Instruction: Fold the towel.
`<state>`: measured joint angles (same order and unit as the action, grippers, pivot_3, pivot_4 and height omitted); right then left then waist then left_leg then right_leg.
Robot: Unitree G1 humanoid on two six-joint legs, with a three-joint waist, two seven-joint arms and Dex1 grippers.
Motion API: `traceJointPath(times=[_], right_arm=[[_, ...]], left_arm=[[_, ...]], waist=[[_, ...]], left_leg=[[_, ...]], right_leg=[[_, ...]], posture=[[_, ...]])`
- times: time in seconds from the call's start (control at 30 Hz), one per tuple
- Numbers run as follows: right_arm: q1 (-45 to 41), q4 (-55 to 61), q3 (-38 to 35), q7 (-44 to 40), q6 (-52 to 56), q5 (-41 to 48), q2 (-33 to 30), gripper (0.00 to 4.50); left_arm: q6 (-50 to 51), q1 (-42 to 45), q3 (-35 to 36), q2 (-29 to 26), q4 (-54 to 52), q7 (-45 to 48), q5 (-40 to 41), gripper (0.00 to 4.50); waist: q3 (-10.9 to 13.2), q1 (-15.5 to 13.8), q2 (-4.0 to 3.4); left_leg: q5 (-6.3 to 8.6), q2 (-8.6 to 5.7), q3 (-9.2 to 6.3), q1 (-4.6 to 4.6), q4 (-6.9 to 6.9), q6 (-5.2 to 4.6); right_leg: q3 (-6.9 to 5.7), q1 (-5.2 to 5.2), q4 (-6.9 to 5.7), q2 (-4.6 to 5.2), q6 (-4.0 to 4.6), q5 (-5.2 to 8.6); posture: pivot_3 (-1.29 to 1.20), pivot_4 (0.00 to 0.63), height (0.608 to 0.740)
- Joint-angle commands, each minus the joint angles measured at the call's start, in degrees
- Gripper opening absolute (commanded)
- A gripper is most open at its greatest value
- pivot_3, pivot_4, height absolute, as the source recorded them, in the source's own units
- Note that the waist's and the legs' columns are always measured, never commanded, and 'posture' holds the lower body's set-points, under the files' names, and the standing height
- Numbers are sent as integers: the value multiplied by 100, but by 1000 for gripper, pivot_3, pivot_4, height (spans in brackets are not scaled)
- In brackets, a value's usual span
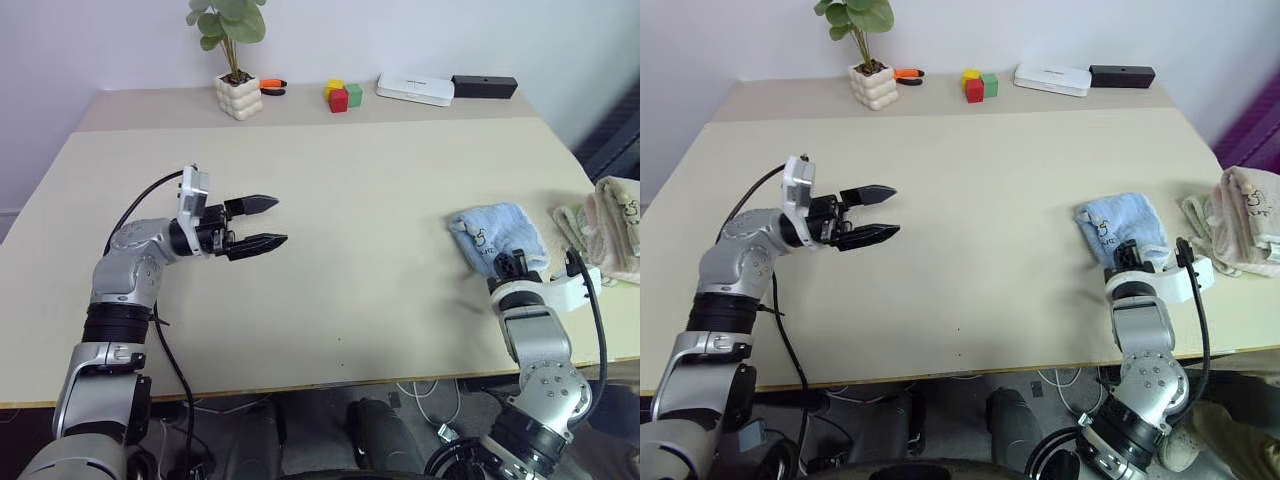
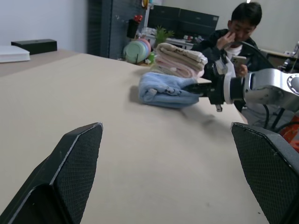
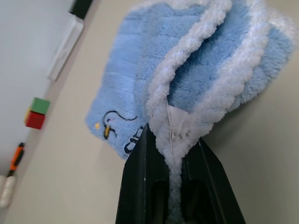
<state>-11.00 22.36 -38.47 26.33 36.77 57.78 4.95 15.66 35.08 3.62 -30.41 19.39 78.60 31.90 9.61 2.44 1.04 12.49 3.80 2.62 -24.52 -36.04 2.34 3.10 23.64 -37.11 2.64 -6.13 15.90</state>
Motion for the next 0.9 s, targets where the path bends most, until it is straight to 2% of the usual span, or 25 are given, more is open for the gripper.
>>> traceJointPath(times=[0.03,0.23,0.27,0.4,0.53,0.6,0.77,0.9], right_arm=[[178,185,386,94,-115,-5,140,35],[52,-86,428,69,-184,88,-236,35],[67,-97,457,87,-165,64,-289,689],[104,-139,420,58,-229,11,-530,2414],[224,-93,363,115,-299,-421,-1022,4450],[277,-75,287,234,-299,-470,-1160,4450],[588,306,708,340,9,-1037,-1534,4450],[519,410,945,-12,-37,-1609,-2059,4450]], left_arm=[[-62,53,61,0,-159,34,14,4500],[11,-109,95,-13,-399,-60,37,4500],[14,-136,100,-3,-427,-85,41,4500],[24,-258,97,21,-556,-130,72,4500],[-165,-330,52,59,-547,-177,-50,4500],[-227,-353,24,106,-518,-211,-97,4500],[-253,-329,-22,258,-480,-253,-108,4500],[-277,-313,-14,337,-436,-260,-135,4500]], waist=[[0,8,0],[0,10,0],[0,10,0],[0,7,0],[0,-5,0],[0,-10,0],[-1,14,1],[0,4,0]], left_leg=[[0,0,0,0,0,0],[0,1,-1,0,2,0],[0,1,-1,1,2,0],[0,1,0,0,0,0],[0,0,-1,1,-1,0],[0,-1,0,0,-2,0],[0,0,-2,2,-1,0],[0,-1,0,2,-2,0]], right_leg=[[0,0,0,0,0,0],[0,1,0,-2,0,0],[0,1,0,-2,0,0],[0,0,0,-1,0,0],[0,-1,0,-1,1,0],[0,-2,1,1,3,2],[0,-2,0,-3,13,7],[2,-2,0,-2,13,7]], posture=[[0,150,740],[0,150,740],[0,150,740],[0,150,740],[0,150,740],[0,150,740],[0,150,740],[0,150,740]])
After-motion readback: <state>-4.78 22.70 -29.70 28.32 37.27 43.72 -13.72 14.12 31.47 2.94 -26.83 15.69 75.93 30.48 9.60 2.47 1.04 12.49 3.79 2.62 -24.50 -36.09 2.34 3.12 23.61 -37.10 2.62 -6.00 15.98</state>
